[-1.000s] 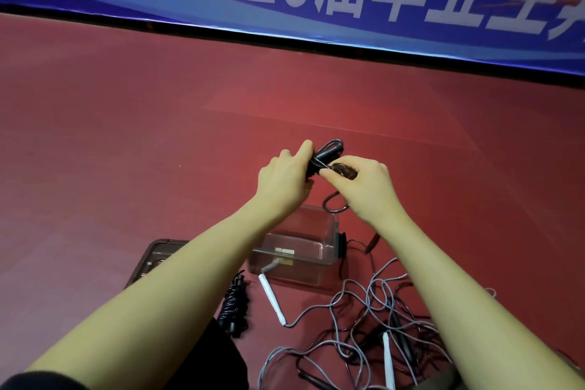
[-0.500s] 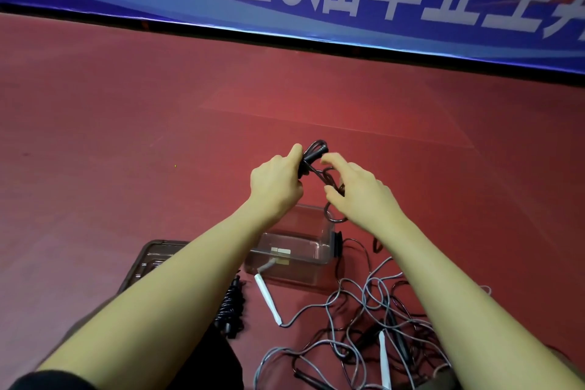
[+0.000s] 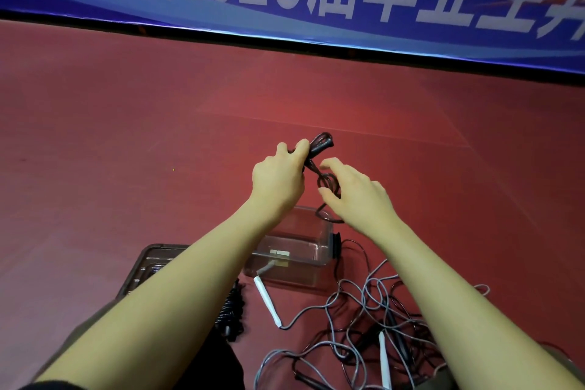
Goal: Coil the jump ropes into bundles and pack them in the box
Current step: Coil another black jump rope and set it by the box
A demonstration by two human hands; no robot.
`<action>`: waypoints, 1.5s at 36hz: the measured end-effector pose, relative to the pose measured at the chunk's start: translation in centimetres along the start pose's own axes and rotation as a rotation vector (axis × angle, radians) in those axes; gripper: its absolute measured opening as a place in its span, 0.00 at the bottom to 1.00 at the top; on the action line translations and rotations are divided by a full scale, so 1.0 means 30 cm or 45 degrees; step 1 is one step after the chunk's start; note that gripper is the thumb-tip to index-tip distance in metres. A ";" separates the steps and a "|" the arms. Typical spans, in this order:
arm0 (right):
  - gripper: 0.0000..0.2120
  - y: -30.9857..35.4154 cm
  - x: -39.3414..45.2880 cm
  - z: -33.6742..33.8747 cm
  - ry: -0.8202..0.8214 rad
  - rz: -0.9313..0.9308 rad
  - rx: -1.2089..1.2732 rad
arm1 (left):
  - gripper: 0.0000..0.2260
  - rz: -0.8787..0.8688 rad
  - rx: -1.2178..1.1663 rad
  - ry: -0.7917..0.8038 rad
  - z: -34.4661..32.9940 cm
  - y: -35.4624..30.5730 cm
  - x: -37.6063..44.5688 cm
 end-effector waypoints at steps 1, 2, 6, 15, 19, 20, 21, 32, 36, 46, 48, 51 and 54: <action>0.15 0.000 0.003 -0.005 0.007 0.004 0.014 | 0.15 -0.015 0.012 0.004 -0.001 -0.006 -0.002; 0.14 -0.003 0.007 -0.010 0.010 -0.013 0.056 | 0.15 -0.027 0.024 0.007 -0.001 -0.013 -0.003; 0.11 -0.012 0.019 -0.020 -0.014 -0.095 0.328 | 0.16 -0.045 0.055 0.002 -0.002 -0.029 -0.003; 0.15 0.001 -0.005 -0.022 -0.055 0.083 0.394 | 0.15 -0.001 0.046 0.013 0.001 -0.007 0.009; 0.14 -0.008 -0.002 -0.021 -0.121 0.092 0.503 | 0.16 -0.003 0.048 0.019 0.003 -0.003 0.008; 0.14 -0.008 -0.001 -0.023 -0.120 0.075 0.562 | 0.16 -0.003 0.051 0.018 0.002 -0.001 0.008; 0.14 -0.007 0.000 -0.025 -0.112 0.066 0.628 | 0.16 -0.005 0.055 0.017 0.002 -0.001 0.008; 0.07 -0.037 0.008 -0.035 0.062 0.044 0.317 | 0.18 -0.043 0.100 0.060 -0.023 -0.004 0.000; 0.14 -0.033 0.011 -0.030 -0.049 -0.046 0.468 | 0.18 -0.073 0.129 0.047 -0.024 -0.017 -0.004; 0.07 -0.026 -0.003 -0.034 0.058 -0.132 0.744 | 0.17 -0.100 0.129 0.024 -0.019 -0.020 0.000; 0.06 -0.021 0.002 -0.032 0.123 -0.112 0.712 | 0.16 -0.094 0.112 0.018 -0.014 -0.014 0.000; 0.07 -0.016 0.001 -0.036 0.175 -0.127 0.660 | 0.15 -0.067 0.048 0.018 -0.008 -0.009 0.001; 0.13 -0.012 -0.003 -0.039 0.109 -0.185 0.756 | 0.14 -0.017 -0.005 0.021 -0.006 -0.003 0.010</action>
Point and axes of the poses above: each hand's wrist, its own x-axis towards the middle knuckle, its own z-axis out of the back of the hand, y = z × x, the point moved 2 cm from there along x, towards the middle knuckle, and after that the axes turned 7 degrees about x, right-handed, at the moved point
